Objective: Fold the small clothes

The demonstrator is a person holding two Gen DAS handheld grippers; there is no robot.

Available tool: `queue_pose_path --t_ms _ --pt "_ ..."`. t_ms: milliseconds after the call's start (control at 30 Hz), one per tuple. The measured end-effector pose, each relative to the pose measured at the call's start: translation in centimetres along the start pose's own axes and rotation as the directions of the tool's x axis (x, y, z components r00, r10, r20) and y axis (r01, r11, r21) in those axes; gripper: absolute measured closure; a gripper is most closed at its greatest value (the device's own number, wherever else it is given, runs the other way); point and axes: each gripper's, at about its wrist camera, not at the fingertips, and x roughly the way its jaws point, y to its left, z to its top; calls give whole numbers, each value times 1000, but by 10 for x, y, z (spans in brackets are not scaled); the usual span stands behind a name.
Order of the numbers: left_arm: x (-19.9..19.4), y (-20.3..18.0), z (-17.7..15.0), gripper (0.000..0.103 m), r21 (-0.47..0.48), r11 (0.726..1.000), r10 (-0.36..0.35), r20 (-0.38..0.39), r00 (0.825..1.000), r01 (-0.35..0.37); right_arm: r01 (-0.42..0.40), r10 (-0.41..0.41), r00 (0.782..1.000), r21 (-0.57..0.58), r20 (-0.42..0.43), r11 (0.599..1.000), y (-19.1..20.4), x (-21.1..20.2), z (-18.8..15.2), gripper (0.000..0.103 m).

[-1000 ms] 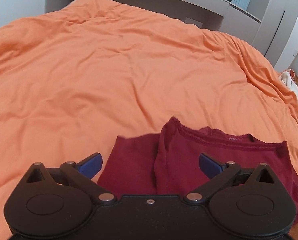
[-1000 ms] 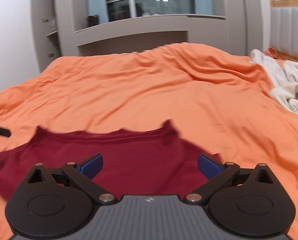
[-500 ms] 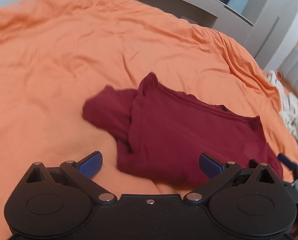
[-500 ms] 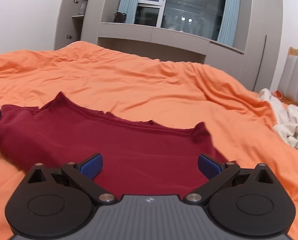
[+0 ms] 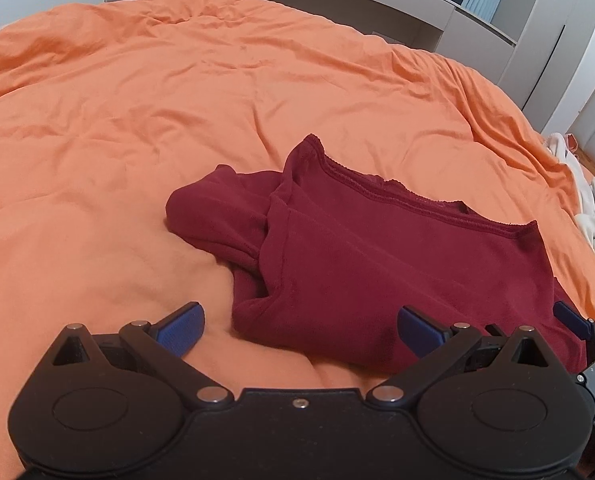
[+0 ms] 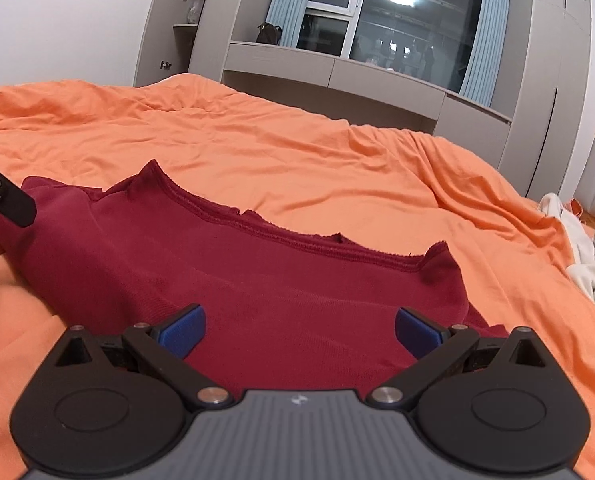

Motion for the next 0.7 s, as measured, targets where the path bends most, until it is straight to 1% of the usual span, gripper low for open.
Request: queue_pose_path --t_ms 133,200,267,367,500,600,700 --pt "1 2 -1 1 -2 1000 -4 -7 1000 4 -10 10 1000 15 -10 1000 -4 1 -3 0" --pt "0 5 -2 1 -18 1000 -15 -8 1000 15 -11 11 1000 15 -13 1000 -4 1 -4 0" --pt "-3 9 -2 1 -48 998 -41 -5 999 41 -13 13 1000 18 -15 1000 -5 1 -5 0" --pt "-9 13 -5 1 -88 991 -98 1 995 98 -17 17 1000 24 -17 1000 -7 1 -6 0" --pt "-12 15 -9 1 -153 975 -157 25 987 159 -23 24 999 34 -22 999 -8 3 -7 0" --pt "1 14 -4 1 -181 970 -158 21 987 159 -25 26 999 38 -24 999 -8 4 -8 0" --pt "19 13 7 1 -206 970 -130 18 991 131 -24 25 999 37 -24 999 -8 4 -8 0"
